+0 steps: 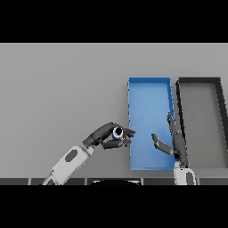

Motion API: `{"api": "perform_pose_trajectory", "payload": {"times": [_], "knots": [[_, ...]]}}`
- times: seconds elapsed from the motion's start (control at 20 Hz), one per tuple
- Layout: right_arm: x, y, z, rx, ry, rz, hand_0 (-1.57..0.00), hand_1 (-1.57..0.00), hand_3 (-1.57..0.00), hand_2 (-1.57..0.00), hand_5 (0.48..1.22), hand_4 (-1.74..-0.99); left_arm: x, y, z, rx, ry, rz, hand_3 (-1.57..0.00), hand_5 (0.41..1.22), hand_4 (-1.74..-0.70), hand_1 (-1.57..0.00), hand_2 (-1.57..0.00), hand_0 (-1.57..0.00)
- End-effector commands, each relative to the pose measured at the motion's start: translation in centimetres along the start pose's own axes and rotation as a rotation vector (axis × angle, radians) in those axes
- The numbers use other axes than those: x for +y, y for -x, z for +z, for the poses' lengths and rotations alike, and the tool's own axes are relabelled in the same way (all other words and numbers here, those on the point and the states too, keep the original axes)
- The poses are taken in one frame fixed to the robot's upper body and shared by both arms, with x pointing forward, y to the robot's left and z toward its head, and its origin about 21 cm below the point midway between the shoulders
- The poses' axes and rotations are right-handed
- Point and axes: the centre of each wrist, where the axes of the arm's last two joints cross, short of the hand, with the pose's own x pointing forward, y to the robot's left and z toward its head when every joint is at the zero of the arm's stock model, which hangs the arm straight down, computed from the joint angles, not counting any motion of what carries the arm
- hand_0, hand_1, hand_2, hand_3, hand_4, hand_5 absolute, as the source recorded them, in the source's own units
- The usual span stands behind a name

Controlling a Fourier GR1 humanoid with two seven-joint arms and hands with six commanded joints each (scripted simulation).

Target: Pick up the blue pipe and place it into the blue bin.

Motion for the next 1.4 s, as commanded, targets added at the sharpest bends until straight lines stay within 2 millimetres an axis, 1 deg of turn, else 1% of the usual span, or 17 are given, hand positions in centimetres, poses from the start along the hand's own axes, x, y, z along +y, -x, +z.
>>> {"api": "perform_pose_trajectory", "payload": {"times": [0.0, 0.1, 0.15, 0.3, 0.4, 0.45, 0.55, 0.6, 0.7, 0.8, 0.85, 1.0, 1.1, 1.15, 1.25, 1.3, 1.35], "knots": [[-0.1, -0.4, -0.1, -0.023, -0.010, -0.015, 0.00, 0.00, 0.00, 0.00, 0.619, -1.191, 0.1, 0.2, 0.3, 0.009, -0.005, 0.000, -1.44, 1.220, -1.73, -1.57, -1.57, -1.57], [-0.8, -1.7, -0.9, -0.086, -0.061, -0.094, 0.00, 0.00, 0.00, 0.00, 0.604, -1.197, 0.2, 0.4, 0.5, 0.023, -0.006, 0.006, -1.44, 1.221, -1.73, -1.57, -1.57, -1.57], [-1.3, -2.8, -0.9, -0.116, -0.117, -0.126, 0.00, 0.00, 0.00, 0.00, 0.593, -1.199, 0.5, 0.4, 0.4, 0.021, -0.012, 0.005, -1.44, 1.221, -1.73, -1.57, -1.57, -1.57], [-2.7, -6.2, -1.6, -0.156, -0.270, -0.138, 0.00, 0.00, 0.00, 0.00, 0.550, -1.232, 0.2, 0.6, 0.4, 0.027, -0.001, -0.004, -1.44, 1.221, -1.73, -1.57, -1.57, -1.57], [-2.5, -8.6, -2.2, -0.185, -0.383, -0.112, 0.00, 0.00, 0.00, 0.00, 0.523, -1.260, 0.3, 0.7, 0.4, 0.020, 0.007, -0.007, -1.44, 1.221, -1.73, -1.57, -1.57, -1.57], [-2.3, -9.6, -2.5, -0.200, -0.429, -0.092, 0.00, 0.00, 0.00, 0.00, 0.518, -1.274, 0.0, 0.5, 0.0, 0.023, 0.006, -0.008, -1.44, 1.221, -1.73, -1.57, -1.57, -1.57], [-1.5, -11.6, -3.1, -0.232, -0.523, -0.066, 0.00, 0.00, 0.00, 0.00, 0.523, -1.297, 0.0, 0.8, 0.5, 0.034, 0.005, -0.004, -1.44, 1.221, -1.73, -1.57, -1.57, -1.57], [-1.5, -12.4, -3.3, -0.241, -0.566, -0.064, 0.00, 0.00, 0.00, 0.00, 0.522, -1.305, 0.0, 0.7, 0.3, 0.031, 0.002, -0.009, -1.44, 1.221, -1.73, -1.57, -1.57, -1.57], [-0.6, -14.0, -4.4, -0.257, -0.631, -0.026, 0.00, 0.00, 0.00, 0.00, 0.522, -1.297, 0.2, 0.6, 0.2, 0.031, 0.000, -0.019, -1.44, 1.221, -1.73, -1.57, -1.57, -1.57], [0.3, -14.9, -4.9, -0.263, -0.694, -0.013, 0.00, 0.00, 0.00, 0.00, 0.526, -1.297, 0.4, 0.6, 0.0, 0.030, 0.003, -0.022, -1.43, 1.221, -1.73, -1.57, -1.57, -1.57], [0.9, -15.8, -5.6, -0.282, -0.727, 0.000, 0.00, 0.00, 0.00, 0.00, 0.529, -1.300, 0.5, 0.8, 0.1, 0.029, 0.004, -0.019, -1.44, 1.221, -1.73, -1.57, -1.57, -1.57], [2.1, -17.0, -6.6, -0.314, -0.816, 0.043, 0.00, 0.00, 0.00, 0.00, 0.532, -1.294, 0.7, 1.1, -0.1, 0.028, 0.006, -0.007, -1.44, 1.221, -1.73, -1.57, -1.57, -1.57], [3.0, -17.3, -6.9, -0.321, -0.869, 0.054, 0.00, 0.00, 0.00, 0.00, 0.530, -1.270, 0.5, 1.1, 0.0, 0.005, 0.022, -0.008, -1.45, 1.221, -1.73, -1.57, -1.57, -1.57], [3.8, -17.6, -7.3, -0.325, -0.892, 0.049, 0.00, 0.00, 0.00, 0.00, 0.531, -1.260, 0.9, 1.1, -0.2, -0.001, 0.023, -0.006, -1.47, 1.221, -1.73, -1.57, -1.57, -1.57], [4.8, -17.8, -8.4, -0.303, -0.911, 0.065, 0.00, 0.00, 0.00, 0.00, 0.532, -1.241, 0.7, 0.7, -0.2, -0.007, 0.031, 0.010, -1.49, 1.221, -1.73, -1.57, -1.57, -1.57], [5.2, -18.0, -8.8, -0.300, -0.915, 0.068, 0.00, 0.00, 0.00, 0.00, 0.528, -1.233, 0.8, 1.1, 0.1, 0.009, 0.034, 0.013, -1.50, 1.221, -1.73, -1.57, -1.57, -1.57], [5.9, -18.2, -9.1, -0.288, -0.931, 0.071, 0.00, 0.00, 0.00, 0.00, 0.520, -1.226, 0.5, 1.3, 0.1, 0.013, 0.040, 0.014, -1.51, 1.221, -1.73, -1.57, -1.57, -1.57]]}}
